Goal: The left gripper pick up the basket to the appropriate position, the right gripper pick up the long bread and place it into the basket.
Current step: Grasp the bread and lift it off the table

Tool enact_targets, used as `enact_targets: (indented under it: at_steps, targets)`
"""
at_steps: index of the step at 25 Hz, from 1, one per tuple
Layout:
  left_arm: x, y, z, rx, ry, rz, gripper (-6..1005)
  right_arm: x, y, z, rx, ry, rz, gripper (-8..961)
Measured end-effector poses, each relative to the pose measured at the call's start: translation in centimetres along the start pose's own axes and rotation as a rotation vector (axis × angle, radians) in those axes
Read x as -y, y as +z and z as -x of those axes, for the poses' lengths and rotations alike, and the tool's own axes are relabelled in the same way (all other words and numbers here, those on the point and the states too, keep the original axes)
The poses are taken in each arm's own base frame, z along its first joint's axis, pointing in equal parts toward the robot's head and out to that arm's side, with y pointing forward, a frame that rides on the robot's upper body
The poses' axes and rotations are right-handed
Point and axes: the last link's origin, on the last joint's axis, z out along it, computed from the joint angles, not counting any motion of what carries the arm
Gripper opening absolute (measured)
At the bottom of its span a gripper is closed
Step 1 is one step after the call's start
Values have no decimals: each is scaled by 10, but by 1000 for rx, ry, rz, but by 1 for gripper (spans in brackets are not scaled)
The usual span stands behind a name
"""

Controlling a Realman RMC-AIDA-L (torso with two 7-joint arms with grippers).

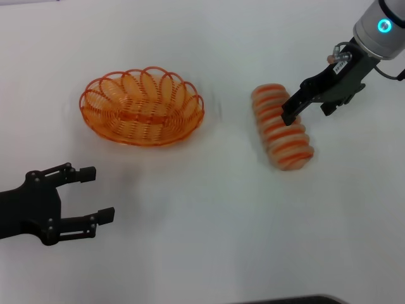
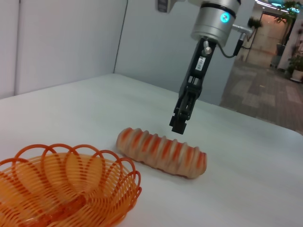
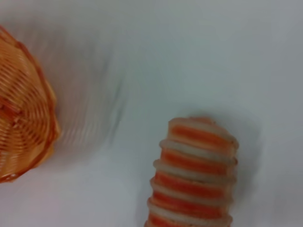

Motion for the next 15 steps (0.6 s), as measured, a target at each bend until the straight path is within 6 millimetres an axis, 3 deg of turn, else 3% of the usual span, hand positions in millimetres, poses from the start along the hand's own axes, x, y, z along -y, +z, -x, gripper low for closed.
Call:
enact_targets:
  at_steps: [15]
  targets:
    - [-1,5,2,-6,5,2,861,-11,17,11,6,-28,-42,902]
